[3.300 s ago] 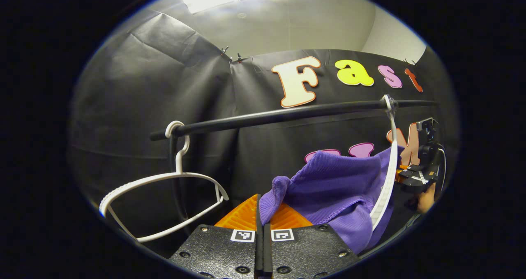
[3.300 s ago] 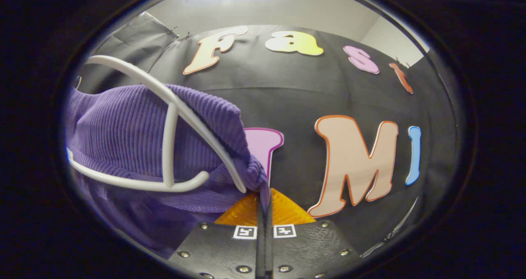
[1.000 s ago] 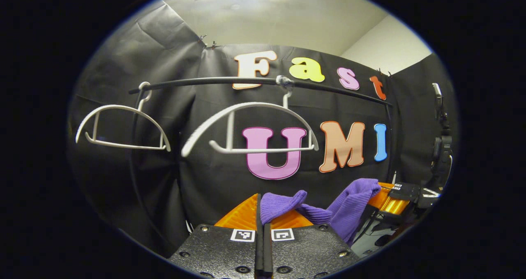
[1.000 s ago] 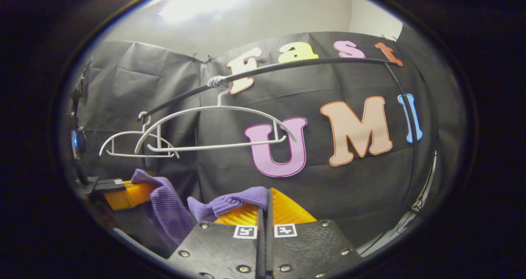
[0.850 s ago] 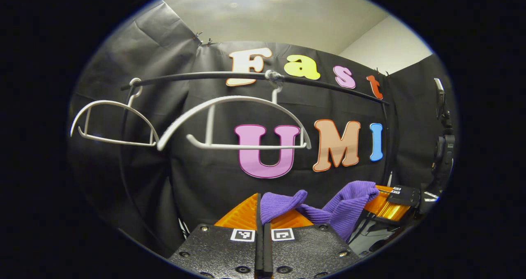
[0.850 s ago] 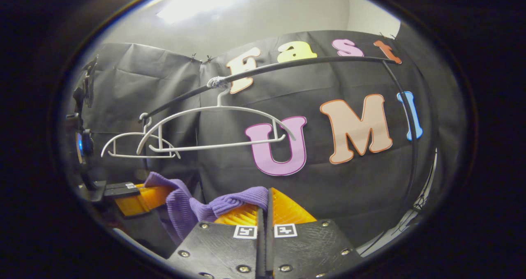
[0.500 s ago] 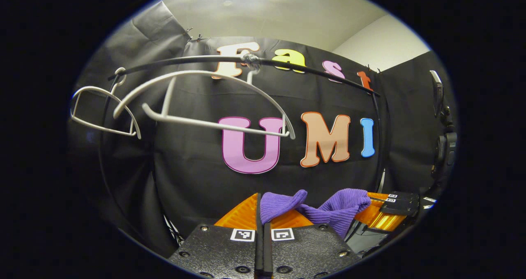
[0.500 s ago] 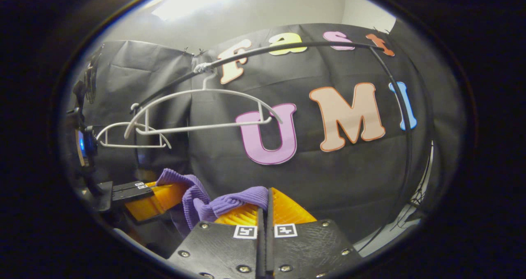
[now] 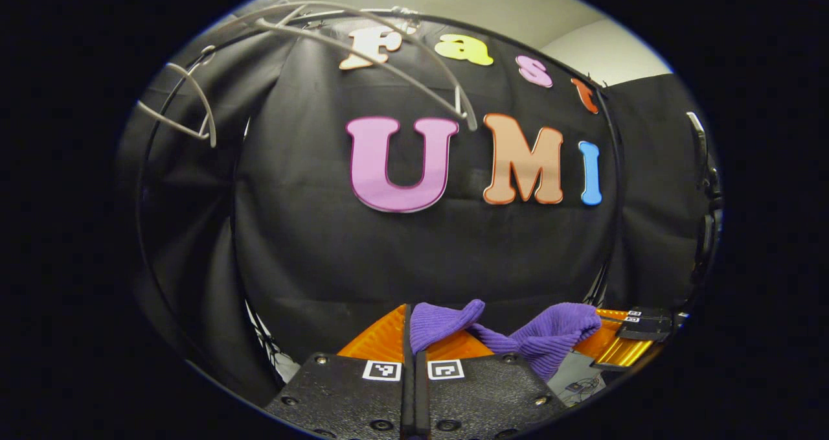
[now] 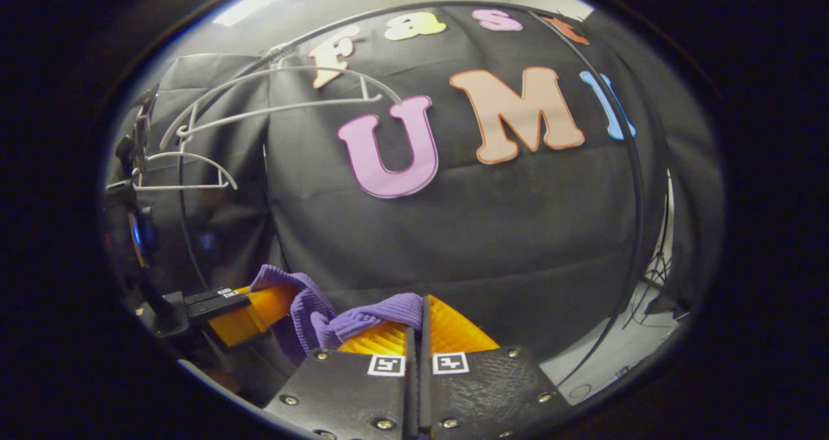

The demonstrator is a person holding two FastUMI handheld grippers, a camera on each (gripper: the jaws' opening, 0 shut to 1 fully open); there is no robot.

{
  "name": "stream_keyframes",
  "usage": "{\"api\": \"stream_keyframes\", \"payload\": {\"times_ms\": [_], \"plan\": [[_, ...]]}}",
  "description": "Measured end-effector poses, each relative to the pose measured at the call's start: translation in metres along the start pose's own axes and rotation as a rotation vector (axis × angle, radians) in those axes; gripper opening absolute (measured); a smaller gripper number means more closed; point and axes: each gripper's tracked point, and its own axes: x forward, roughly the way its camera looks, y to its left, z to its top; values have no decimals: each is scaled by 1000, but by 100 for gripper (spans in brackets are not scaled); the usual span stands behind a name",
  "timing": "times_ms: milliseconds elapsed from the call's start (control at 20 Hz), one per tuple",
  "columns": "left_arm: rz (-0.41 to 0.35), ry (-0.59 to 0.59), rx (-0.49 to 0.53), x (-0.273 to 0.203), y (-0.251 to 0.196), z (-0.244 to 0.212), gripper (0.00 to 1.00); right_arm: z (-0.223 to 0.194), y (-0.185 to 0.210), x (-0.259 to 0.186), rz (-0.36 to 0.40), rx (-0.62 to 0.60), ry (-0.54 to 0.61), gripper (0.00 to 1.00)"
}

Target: Grasp the clothes on the hanger with both hands and then place them into the laundry hamper below.

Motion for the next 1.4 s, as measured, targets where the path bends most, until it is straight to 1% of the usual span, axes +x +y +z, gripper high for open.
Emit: {"api": "stream_keyframes", "payload": {"times_ms": [150,250,350,450,600,700,800,850,900,950,1000,1050,1100,1150,1200,1250,1300,1400], "plan": [[14,50,1,9,10,-38,1,-44,-17,9,-35,40,56,1],[18,85,-7,11,16,-60,1,-71,-24,13,-39,52,93,1],[19,111,-20,13,22,-90,1,-99,-25,19,-36,41,129,1],[28,130,-32,16,30,-117,2,-125,-35,19,-68,24,161,0],[29,225,-60,15,34,-167,2,-175,-43,21,-104,-29,256,1],[37,290,-59,12,42,-192,2,-200,-50,23,-121,-28,322,3],[4,359,-64,12,39,-223,4,-223,-57,26,-144,0,404,4],[-30,423,-74,12,32,-238,7,-239,-62,23,-159,8,452,5],[-33,490,-79,7,32,-258,19,-257,-71,22,-179,13,506,5],[-41,557,-79,2,31,-278,33,-276,-77,19,-194,19,566,7],[-28,618,-66,-3,35,-299,41,-292,-78,13,-196,34,615,9],[-15,660,-52,-7,42,-314,49,-301,-75,11,-189,60,633,11],[-6,693,-40,-14,48,-329,67,-306,-74,12,-191,73,638,33],[-1,715,-35,-18,52,-336,70,-308,-76,17,-197,71,635,55],[-2,726,-37,-20,50,-339,77,-305,-82,16,-208,52,627,78],[-2,724,-38,-21,50,-338,80,-300,-83,17,-213,36,616,100],[8,713,-35,-20,51,-337,88,-297,-83,15,-215,26,602,100],[18,689,-22,-18,52,-330,93,-285,-79,13,-218,23,570,99]]}}
